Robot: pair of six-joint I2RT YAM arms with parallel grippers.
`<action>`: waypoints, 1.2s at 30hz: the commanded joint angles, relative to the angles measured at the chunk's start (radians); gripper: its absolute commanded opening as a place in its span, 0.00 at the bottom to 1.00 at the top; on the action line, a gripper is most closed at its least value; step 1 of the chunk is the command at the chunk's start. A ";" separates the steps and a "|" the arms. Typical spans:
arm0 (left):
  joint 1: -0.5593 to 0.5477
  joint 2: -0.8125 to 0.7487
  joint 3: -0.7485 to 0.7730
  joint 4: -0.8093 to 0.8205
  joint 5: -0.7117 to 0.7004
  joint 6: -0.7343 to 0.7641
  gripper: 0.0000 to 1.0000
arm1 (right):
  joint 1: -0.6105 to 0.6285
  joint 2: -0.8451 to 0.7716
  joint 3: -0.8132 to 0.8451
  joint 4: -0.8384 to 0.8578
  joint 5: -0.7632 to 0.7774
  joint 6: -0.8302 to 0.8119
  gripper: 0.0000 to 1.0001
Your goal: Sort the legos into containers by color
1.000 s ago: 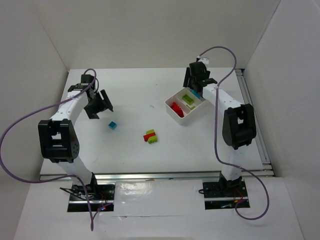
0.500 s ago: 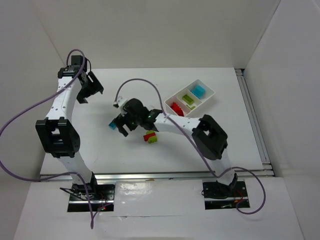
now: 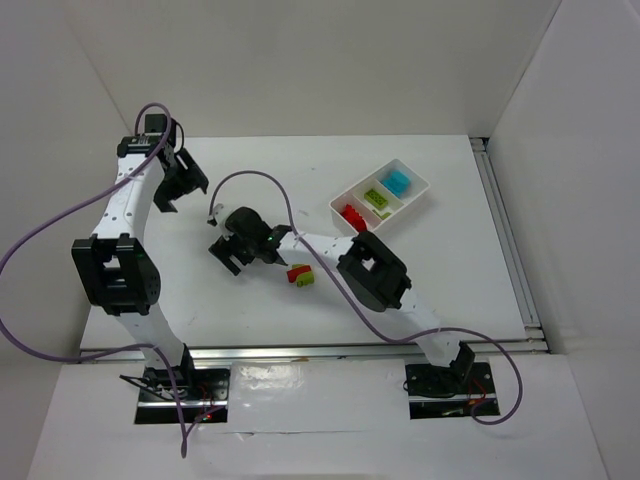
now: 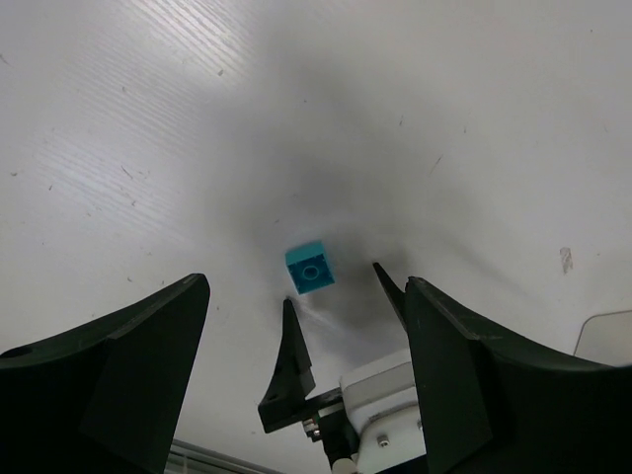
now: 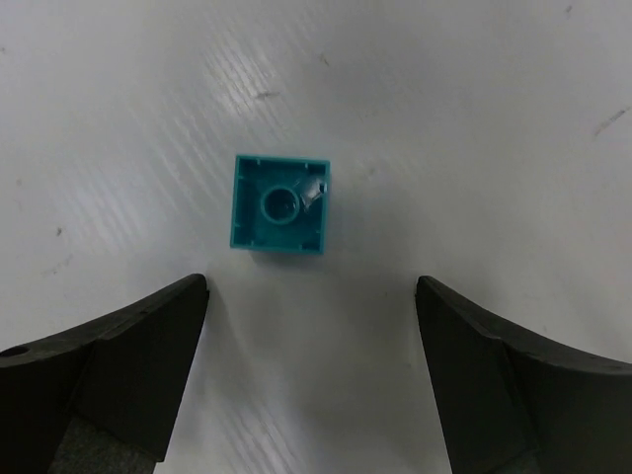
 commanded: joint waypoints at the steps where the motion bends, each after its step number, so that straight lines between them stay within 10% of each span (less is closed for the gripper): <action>1: 0.003 -0.040 -0.011 -0.009 0.006 0.002 0.90 | 0.018 0.061 0.083 0.022 0.030 -0.005 0.91; 10: 0.012 -0.060 -0.020 -0.009 -0.003 0.033 0.90 | 0.029 0.150 0.169 0.075 0.083 0.034 0.63; 16: 0.012 -0.060 -0.029 0.000 0.006 0.042 0.90 | 0.029 0.098 0.137 0.075 0.126 0.043 0.22; 28: 0.012 -0.132 -0.161 0.177 0.136 0.132 0.90 | -0.262 -0.630 -0.443 0.162 0.189 0.259 0.22; 36: -0.034 -0.132 -0.201 0.218 0.199 0.164 0.89 | -0.664 -0.648 -0.415 -0.105 0.295 0.374 0.24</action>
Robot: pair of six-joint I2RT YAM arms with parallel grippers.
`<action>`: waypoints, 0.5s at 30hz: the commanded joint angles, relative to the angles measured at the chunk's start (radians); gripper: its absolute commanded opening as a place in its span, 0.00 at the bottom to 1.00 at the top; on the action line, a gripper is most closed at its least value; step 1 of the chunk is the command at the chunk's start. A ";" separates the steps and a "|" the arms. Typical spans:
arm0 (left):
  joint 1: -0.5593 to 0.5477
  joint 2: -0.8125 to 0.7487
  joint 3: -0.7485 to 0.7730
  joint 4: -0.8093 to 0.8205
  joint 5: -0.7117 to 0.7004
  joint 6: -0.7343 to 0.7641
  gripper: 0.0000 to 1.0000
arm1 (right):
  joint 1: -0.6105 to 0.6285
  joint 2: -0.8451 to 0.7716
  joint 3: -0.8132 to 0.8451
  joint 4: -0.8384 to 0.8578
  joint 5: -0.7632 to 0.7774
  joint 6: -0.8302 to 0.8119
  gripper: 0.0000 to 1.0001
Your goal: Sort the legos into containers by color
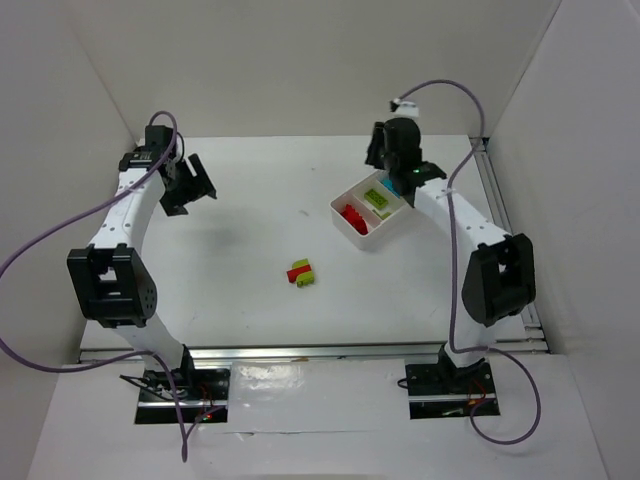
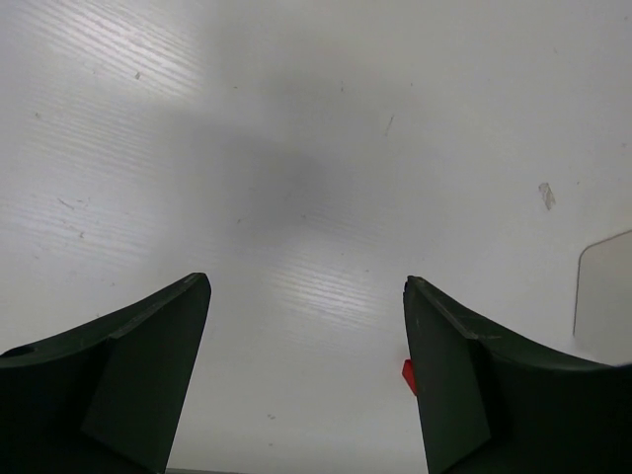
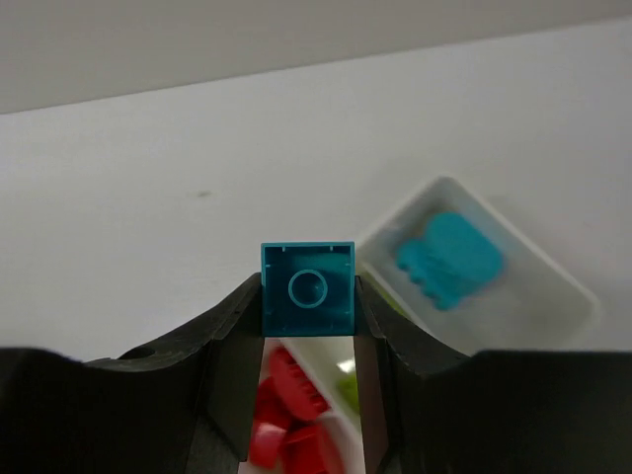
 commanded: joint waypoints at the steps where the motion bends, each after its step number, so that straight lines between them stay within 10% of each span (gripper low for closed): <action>1: -0.046 -0.036 -0.014 0.039 0.040 0.035 0.89 | -0.092 0.073 0.021 -0.183 0.042 0.059 0.25; 15: -0.350 0.063 0.005 0.010 0.000 0.081 0.89 | -0.226 0.236 0.104 -0.225 0.098 0.050 0.31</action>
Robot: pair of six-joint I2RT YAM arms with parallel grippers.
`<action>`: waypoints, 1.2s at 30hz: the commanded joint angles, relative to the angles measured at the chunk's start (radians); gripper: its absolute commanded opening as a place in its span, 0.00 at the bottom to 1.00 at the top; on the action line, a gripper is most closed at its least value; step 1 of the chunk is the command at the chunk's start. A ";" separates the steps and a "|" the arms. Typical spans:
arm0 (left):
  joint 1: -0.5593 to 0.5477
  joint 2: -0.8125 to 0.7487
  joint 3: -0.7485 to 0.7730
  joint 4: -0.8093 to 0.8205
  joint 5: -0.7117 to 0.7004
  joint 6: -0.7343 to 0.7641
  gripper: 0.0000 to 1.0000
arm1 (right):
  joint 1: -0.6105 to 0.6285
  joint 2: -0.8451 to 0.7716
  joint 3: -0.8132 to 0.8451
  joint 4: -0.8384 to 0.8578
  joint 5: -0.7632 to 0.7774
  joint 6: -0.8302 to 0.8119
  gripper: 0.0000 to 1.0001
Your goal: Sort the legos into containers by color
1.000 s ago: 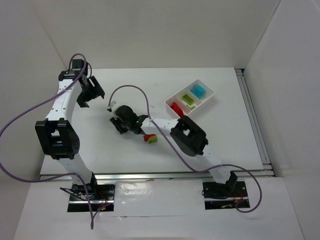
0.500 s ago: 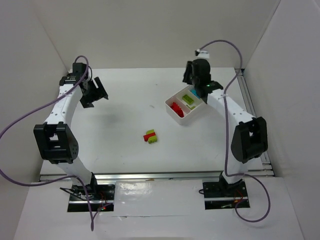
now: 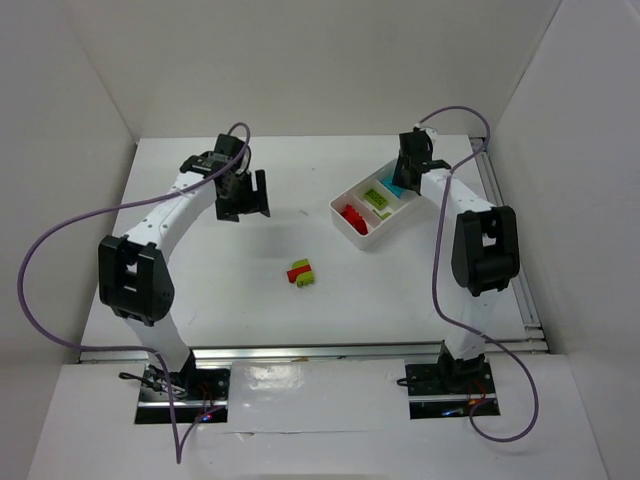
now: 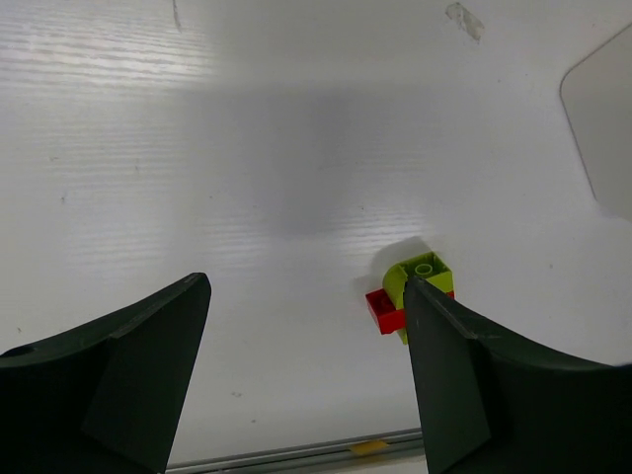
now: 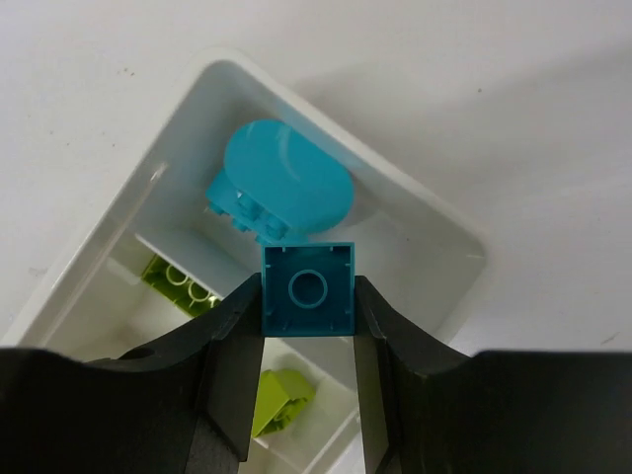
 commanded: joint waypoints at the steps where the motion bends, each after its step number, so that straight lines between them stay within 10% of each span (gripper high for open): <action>1: -0.036 0.036 0.015 -0.010 -0.005 0.022 0.89 | -0.026 0.009 0.047 0.022 0.032 0.011 0.34; 12: -0.200 0.056 -0.016 -0.028 -0.014 0.044 0.91 | -0.026 0.017 0.070 0.013 0.075 0.011 0.82; 25: -0.303 0.036 -0.166 0.015 0.042 0.075 0.89 | 0.055 -0.248 -0.138 0.154 0.009 -0.020 0.55; 36: -0.118 -0.143 -0.316 0.064 0.045 -0.047 0.87 | 0.359 -0.514 -0.449 0.145 -0.215 -0.054 0.69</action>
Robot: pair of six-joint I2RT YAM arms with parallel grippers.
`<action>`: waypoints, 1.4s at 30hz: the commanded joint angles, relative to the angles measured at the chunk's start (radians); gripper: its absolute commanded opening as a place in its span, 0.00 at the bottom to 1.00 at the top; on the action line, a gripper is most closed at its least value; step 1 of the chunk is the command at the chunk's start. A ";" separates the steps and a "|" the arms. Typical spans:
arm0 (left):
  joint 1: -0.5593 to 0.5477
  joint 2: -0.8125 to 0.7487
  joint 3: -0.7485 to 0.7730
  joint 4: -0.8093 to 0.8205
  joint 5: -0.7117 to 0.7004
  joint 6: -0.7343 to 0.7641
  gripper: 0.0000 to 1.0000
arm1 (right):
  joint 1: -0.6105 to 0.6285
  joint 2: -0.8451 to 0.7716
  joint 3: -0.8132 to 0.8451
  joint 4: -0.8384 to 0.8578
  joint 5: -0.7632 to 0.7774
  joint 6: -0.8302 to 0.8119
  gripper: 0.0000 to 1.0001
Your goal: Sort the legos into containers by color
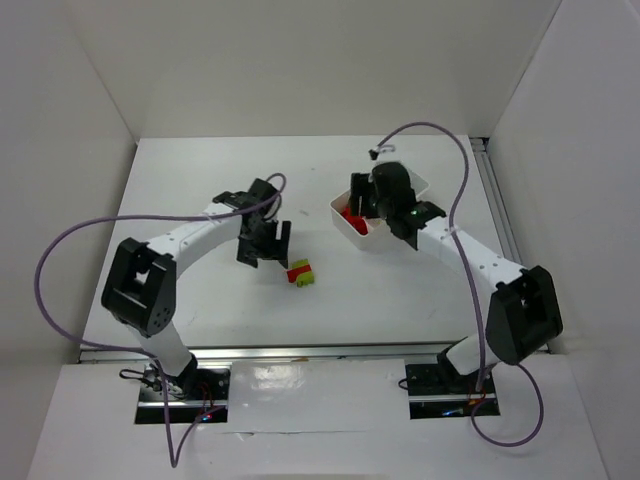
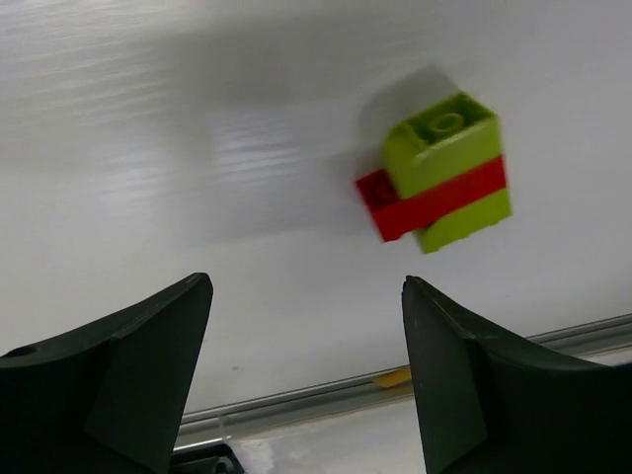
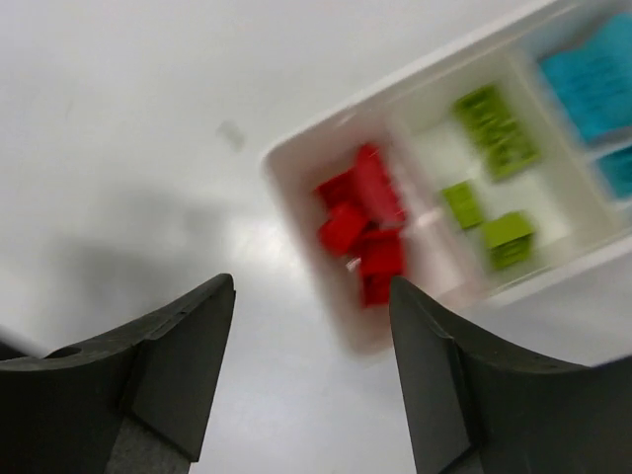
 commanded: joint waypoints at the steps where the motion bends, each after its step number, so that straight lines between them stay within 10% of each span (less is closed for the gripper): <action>1: 0.149 -0.144 -0.030 0.024 0.001 -0.043 0.87 | 0.134 -0.047 -0.099 0.011 -0.108 0.000 0.72; 8: 0.331 -0.175 0.001 0.024 0.021 -0.063 0.87 | 0.384 0.014 -0.156 0.001 -0.099 0.113 0.86; 19: 0.342 -0.132 0.010 0.024 0.061 -0.054 0.87 | 0.435 0.258 -0.035 -0.032 -0.103 0.172 0.92; 42: 0.342 -0.102 0.019 0.033 0.137 -0.025 0.87 | 0.478 0.387 0.054 -0.078 0.026 0.203 0.57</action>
